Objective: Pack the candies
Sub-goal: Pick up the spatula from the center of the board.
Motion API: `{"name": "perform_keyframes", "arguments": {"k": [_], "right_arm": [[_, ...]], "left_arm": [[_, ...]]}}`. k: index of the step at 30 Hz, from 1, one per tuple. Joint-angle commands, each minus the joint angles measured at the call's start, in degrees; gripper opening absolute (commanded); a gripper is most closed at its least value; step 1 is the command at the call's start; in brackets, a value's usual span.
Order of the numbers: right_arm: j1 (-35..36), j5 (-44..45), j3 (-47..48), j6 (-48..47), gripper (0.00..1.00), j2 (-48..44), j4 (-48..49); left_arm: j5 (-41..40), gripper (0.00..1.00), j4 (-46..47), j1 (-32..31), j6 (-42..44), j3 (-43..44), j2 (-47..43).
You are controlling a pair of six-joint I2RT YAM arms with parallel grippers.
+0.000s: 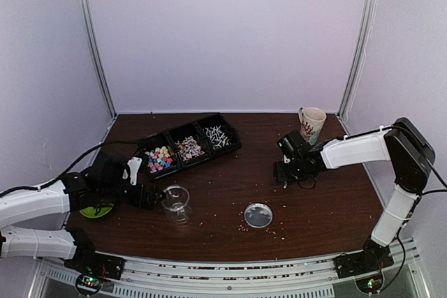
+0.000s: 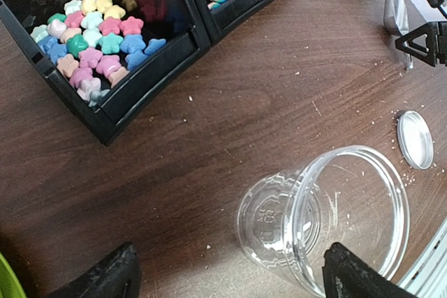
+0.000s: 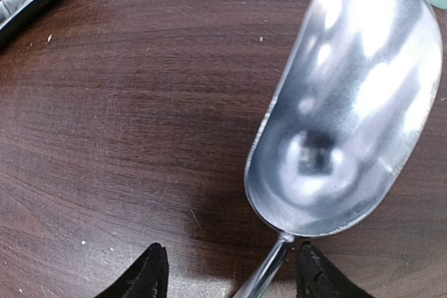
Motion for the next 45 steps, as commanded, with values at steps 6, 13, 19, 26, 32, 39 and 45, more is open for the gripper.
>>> {"name": "perform_keyframes", "arguments": {"k": [6, 13, 19, 26, 32, 39, 45], "right_arm": [[-1.1, -0.4, 2.2, -1.3, 0.5, 1.6, -0.4], [-1.6, 0.1, 2.1, -1.7, 0.41, 1.5, -0.7], [-1.9, -0.2, 1.6, -2.0, 0.4, 2.0, -0.2], [-2.1, -0.5, 1.4, -2.0, 0.3, 1.4, -0.3], [-2.3, -0.5, 0.4, -2.1, 0.25, 0.6, -0.2], [-2.4, -0.7, 0.1, -2.1, 0.26, 1.0, -0.7], [-2.4, -1.1, 0.1, -2.1, 0.36, 1.4, -1.4]], "left_arm": [[-2.0, 0.87, -1.6, -1.3, -1.0, 6.3, 7.6], [-5.0, 0.78, -3.5, -4.1, -1.1, 12.4, 13.9], [-6.2, 0.7, -3.6, -5.2, -0.8, 15.0, 14.8], [-6.0, 0.48, -5.0, -6.0, 1.1, 17.6, 17.0], [-4.3, 0.41, -5.4, -6.3, 2.1, 18.1, 17.9], [-4.0, 0.35, -8.1, -6.4, 3.6, 19.4, 17.4], [-3.8, 0.29, -10.2, -6.4, 4.5, 20.4, 17.0]]}}
